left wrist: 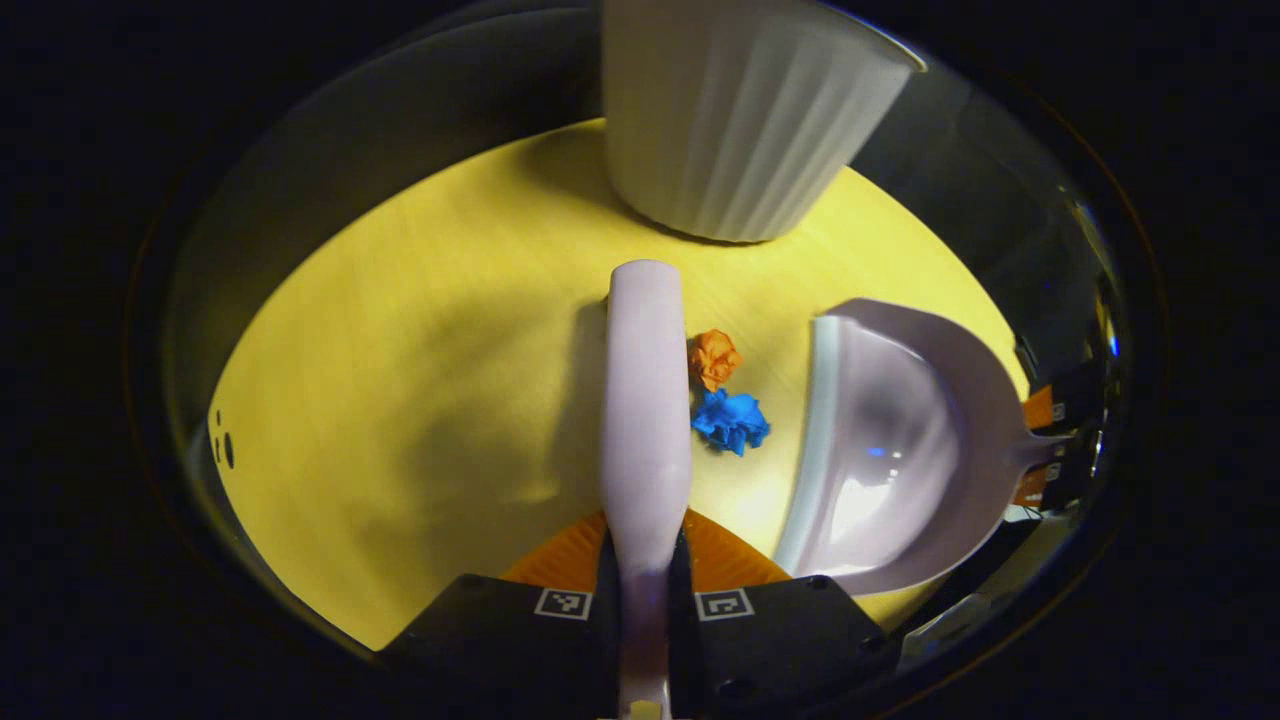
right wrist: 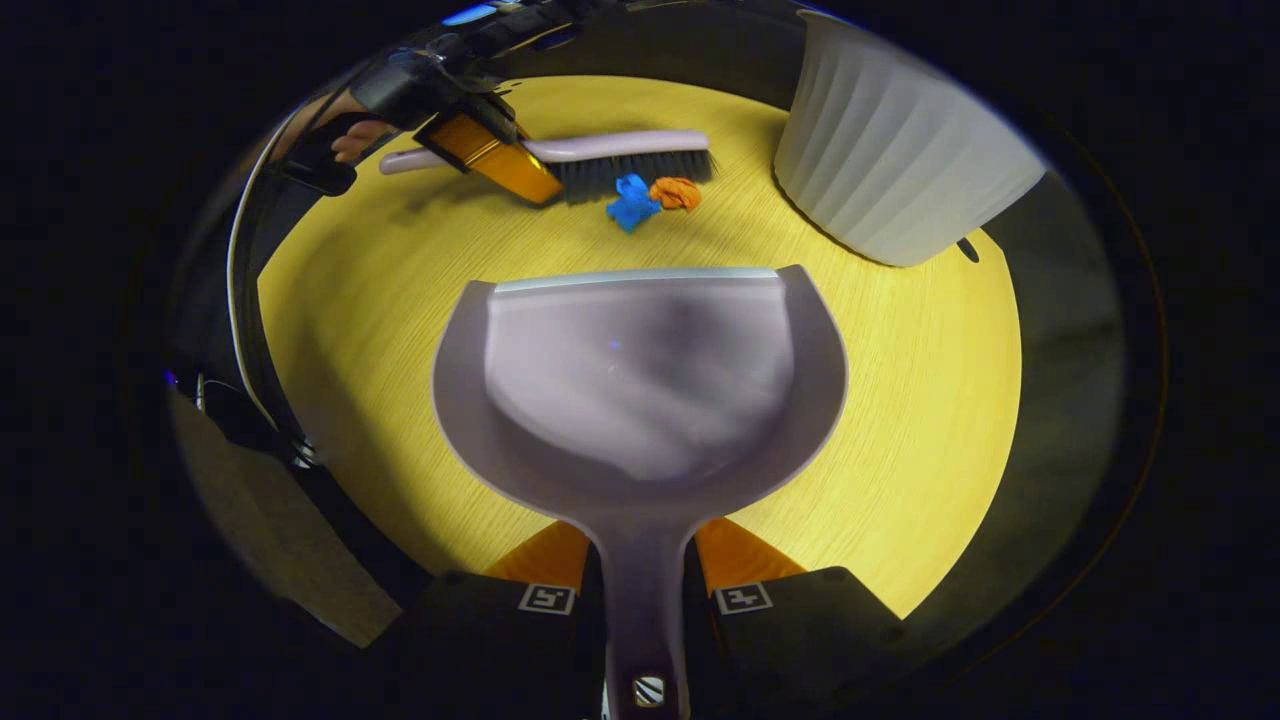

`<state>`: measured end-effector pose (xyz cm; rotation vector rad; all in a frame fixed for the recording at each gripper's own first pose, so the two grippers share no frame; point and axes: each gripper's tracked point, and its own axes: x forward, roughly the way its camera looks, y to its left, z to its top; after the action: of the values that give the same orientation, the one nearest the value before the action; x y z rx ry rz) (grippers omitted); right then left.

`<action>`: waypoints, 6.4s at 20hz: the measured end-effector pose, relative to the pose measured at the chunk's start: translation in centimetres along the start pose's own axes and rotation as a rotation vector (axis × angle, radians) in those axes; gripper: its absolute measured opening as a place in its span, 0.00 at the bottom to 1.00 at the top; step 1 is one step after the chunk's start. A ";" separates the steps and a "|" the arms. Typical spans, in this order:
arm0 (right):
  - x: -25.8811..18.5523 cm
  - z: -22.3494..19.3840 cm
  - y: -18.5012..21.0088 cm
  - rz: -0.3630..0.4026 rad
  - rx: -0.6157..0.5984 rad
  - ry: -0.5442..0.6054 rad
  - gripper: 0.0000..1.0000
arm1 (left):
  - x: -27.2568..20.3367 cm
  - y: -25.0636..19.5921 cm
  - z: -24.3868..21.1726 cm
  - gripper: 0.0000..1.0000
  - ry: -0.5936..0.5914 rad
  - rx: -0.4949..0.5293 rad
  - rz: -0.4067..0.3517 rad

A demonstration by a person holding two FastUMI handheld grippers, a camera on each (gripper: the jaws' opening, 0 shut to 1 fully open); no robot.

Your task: Pick up the small broom and dustpan from the desktop, sweep the trash into the dustpan with the broom, and then empty the trash into the garbage bin.

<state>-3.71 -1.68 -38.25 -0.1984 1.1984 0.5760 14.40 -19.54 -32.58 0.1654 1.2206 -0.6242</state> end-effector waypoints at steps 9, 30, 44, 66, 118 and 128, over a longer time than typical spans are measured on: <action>0.9 -1.0 0.0 -0.024 0.031 -0.100 0.36 | -2.6 -9.7 -1.8 0.23 0.042 0.023 -0.227; -22.2 4.0 -11.2 -0.302 0.422 -0.283 0.40 | -7.0 -1.3 -11.1 0.23 -0.156 -0.332 -0.009; -27.0 15.6 -25.6 -0.455 0.240 -0.165 0.36 | -6.4 -0.5 -12.2 0.23 -0.172 -0.356 -0.010; -24.7 21.3 -25.1 -0.429 -0.071 0.098 0.36 | -6.0 0.1 -13.5 0.23 -0.157 -0.432 0.027; 2.2 2.3 5.0 -0.038 0.222 -0.052 0.41 | -7.1 6.8 -16.3 0.30 -0.142 -0.343 0.302; -12.3 10.3 4.3 -0.123 0.312 -0.466 0.37 | -19.5 6.2 -11.1 0.29 -0.494 -0.301 0.339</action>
<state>-0.42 2.56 -22.51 0.1238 0.8004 0.2969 4.60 -2.55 -19.99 -0.0365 0.7691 -0.1618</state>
